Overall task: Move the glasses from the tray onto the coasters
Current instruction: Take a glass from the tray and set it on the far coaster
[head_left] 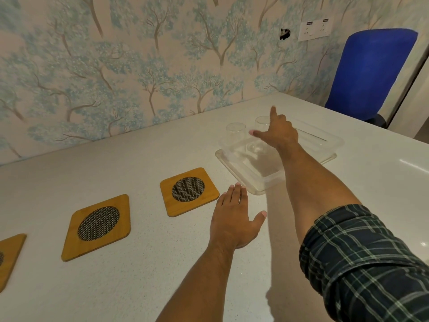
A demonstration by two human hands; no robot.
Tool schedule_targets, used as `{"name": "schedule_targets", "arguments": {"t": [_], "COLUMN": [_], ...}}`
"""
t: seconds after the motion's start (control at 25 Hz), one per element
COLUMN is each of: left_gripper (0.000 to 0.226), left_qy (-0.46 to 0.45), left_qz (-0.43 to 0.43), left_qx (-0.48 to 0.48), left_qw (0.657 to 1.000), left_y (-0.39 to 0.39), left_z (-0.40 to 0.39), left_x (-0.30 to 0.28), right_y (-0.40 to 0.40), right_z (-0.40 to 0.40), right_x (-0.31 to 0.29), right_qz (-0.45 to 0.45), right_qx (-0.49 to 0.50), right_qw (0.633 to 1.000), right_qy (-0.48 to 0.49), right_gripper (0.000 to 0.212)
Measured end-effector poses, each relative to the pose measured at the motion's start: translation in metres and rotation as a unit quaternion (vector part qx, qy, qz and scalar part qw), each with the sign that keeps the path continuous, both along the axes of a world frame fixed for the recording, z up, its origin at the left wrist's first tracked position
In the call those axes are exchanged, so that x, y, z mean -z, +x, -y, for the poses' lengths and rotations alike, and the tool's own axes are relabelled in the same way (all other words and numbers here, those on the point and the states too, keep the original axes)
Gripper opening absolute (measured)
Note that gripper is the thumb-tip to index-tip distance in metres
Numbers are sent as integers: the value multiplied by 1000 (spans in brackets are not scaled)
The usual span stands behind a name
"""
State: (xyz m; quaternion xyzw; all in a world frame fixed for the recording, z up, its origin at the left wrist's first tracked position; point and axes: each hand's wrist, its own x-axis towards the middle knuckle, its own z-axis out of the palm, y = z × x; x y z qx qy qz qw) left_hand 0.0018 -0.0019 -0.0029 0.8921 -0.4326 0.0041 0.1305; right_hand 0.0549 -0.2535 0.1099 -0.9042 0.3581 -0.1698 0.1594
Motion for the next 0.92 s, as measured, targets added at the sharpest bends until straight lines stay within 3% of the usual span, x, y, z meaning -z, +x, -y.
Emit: {"name": "schedule_targets", "arguments": {"t": [0.12, 0.16, 0.24, 0.32, 0.44, 0.92], "left_gripper": [90, 90, 90, 90, 91, 92], "left_qy": [-2, -1, 2, 9, 8, 19], "left_qz": [-7, -9, -12, -11, -12, -15], "left_qx": [3, 2, 2, 2, 3, -2], "left_qw": [1000, 1000, 1000, 1000, 1000, 1000], "left_y": [-1, -1, 0, 0, 2, 2], "left_z": [-1, -1, -1, -1, 0, 0], "left_x": [-1, -1, -1, -1, 1, 1], "right_y": [-17, -24, -38, -52, -65, -63], "right_z": [17, 24, 37, 44, 49, 58], "right_x": [-1, 1, 6, 13, 24, 27], "right_qz": [98, 99, 15, -86, -144, -110], "right_qx": [61, 93, 152, 173, 147, 114], "right_qw": [993, 991, 987, 980, 978, 986], "right_qy": [-2, -16, -52, -51, -37, -45], "right_gripper": [69, 59, 47, 49, 54, 55]}}
